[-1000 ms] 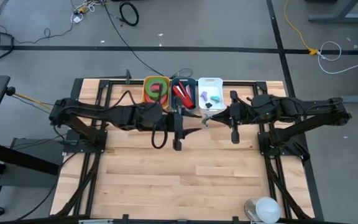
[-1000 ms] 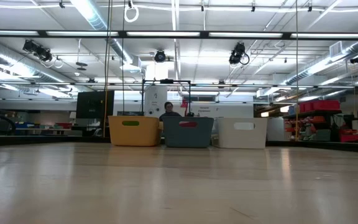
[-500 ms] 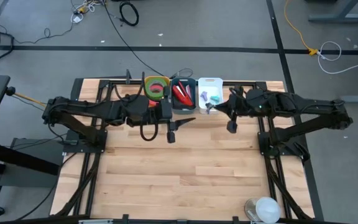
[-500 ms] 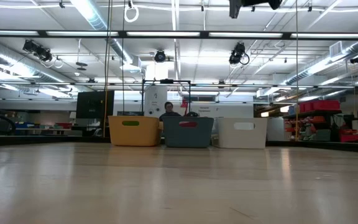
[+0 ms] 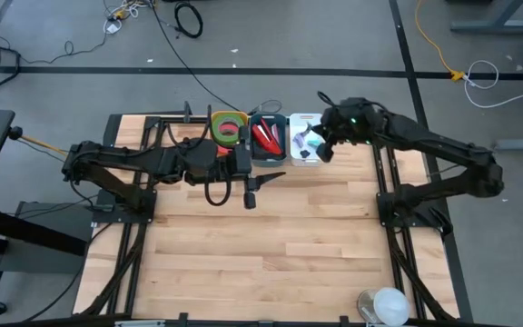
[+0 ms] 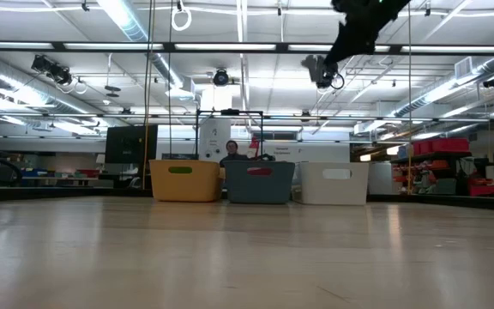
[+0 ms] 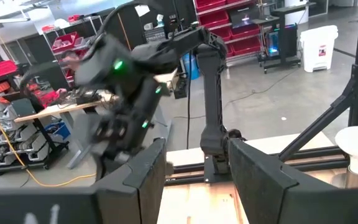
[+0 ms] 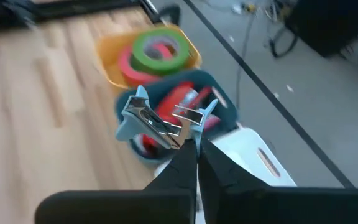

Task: Pick and place Stapler, Stapler remover, tape
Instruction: Put the light blue staple remover into the white bin

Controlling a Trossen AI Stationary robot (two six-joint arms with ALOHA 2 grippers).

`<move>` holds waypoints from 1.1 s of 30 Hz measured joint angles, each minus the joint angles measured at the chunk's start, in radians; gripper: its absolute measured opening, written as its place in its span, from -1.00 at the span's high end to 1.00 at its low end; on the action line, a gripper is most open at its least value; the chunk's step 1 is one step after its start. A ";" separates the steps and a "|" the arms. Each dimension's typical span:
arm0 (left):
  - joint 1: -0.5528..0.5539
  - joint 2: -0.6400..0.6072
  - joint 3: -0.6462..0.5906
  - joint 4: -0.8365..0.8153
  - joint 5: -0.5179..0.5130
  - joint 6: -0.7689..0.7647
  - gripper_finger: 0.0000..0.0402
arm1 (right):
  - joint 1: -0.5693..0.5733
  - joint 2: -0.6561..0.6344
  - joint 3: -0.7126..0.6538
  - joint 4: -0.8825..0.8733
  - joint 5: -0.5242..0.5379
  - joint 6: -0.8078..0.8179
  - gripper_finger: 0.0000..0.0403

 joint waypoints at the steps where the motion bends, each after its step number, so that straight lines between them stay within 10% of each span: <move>1: 0.000 0.000 0.000 0.000 0.000 0.000 0.11 | -0.021 0.018 0.000 0.000 -0.005 -0.012 0.98; 18: 0.000 0.001 0.000 -0.001 -0.004 0.000 0.11 | -0.245 0.355 0.000 0.005 -0.076 0.012 0.98; 33: 0.000 0.001 0.000 -0.001 -0.004 0.000 0.11 | -0.336 0.402 0.000 -0.004 -0.021 0.127 0.98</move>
